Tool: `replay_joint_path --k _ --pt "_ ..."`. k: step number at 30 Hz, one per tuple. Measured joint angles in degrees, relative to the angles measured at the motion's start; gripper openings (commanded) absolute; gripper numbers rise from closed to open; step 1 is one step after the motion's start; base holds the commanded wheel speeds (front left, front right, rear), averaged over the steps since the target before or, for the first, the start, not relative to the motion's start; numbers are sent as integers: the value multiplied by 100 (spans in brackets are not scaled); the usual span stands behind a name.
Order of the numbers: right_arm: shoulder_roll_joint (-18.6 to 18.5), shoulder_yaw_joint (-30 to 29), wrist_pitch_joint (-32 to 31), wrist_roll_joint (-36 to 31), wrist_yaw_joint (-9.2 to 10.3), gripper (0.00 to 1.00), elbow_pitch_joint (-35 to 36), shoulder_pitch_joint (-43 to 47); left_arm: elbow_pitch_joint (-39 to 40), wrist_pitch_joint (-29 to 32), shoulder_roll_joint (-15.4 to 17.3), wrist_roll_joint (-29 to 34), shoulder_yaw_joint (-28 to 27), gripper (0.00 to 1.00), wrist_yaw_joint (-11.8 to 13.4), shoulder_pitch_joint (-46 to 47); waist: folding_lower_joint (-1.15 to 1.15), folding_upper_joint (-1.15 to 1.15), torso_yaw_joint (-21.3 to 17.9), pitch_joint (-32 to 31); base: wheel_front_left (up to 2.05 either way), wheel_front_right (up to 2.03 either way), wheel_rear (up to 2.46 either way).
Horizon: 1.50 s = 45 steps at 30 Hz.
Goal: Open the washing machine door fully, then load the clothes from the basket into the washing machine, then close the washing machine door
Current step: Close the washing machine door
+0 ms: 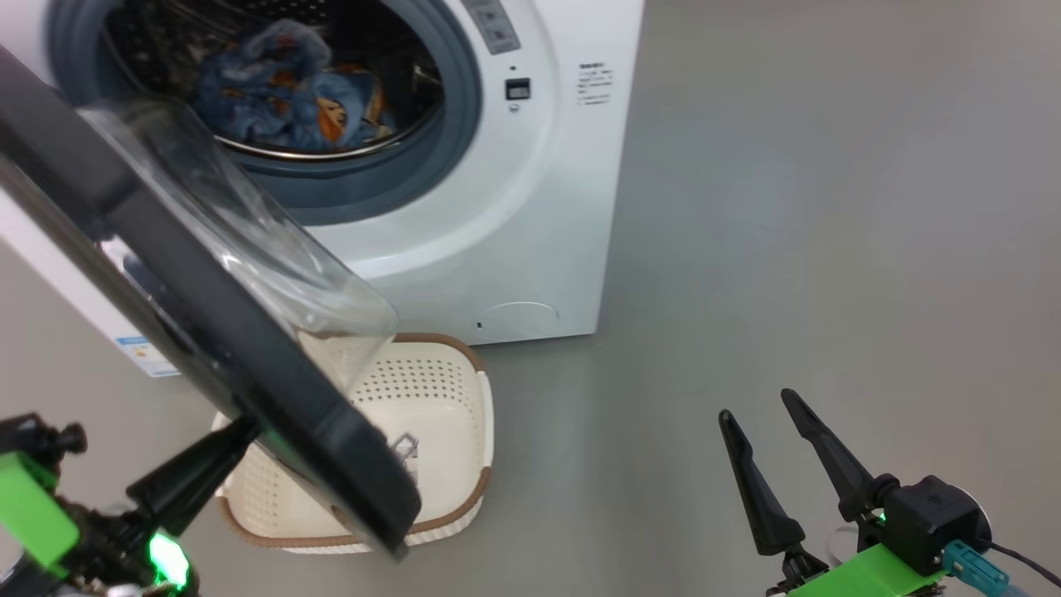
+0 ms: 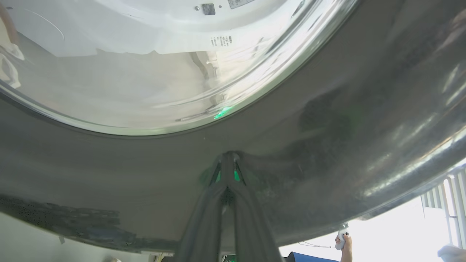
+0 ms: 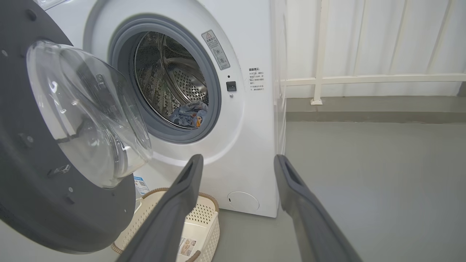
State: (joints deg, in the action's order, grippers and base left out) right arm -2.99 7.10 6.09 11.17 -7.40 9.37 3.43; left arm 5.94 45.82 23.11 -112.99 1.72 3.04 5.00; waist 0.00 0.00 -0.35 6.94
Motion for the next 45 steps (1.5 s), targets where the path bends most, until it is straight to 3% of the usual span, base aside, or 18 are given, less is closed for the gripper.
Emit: replay_joint_path --k 19,33,45 --pt "2 137 218 124 0 100 -301 -387 -1181 32 -499 52 289 0 -37 1479 0 0 -544 340 0 0 0" --pt "2 171 318 163 0 100 -482 -474 -1975 -60 -877 90 207 0 -491 2112 0 0 -569 396 0 0 0" --pt "2 118 336 180 0 100 -544 -474 -1914 -212 -1070 79 -168 0 -893 1758 0 0 -375 354 0 0 0"
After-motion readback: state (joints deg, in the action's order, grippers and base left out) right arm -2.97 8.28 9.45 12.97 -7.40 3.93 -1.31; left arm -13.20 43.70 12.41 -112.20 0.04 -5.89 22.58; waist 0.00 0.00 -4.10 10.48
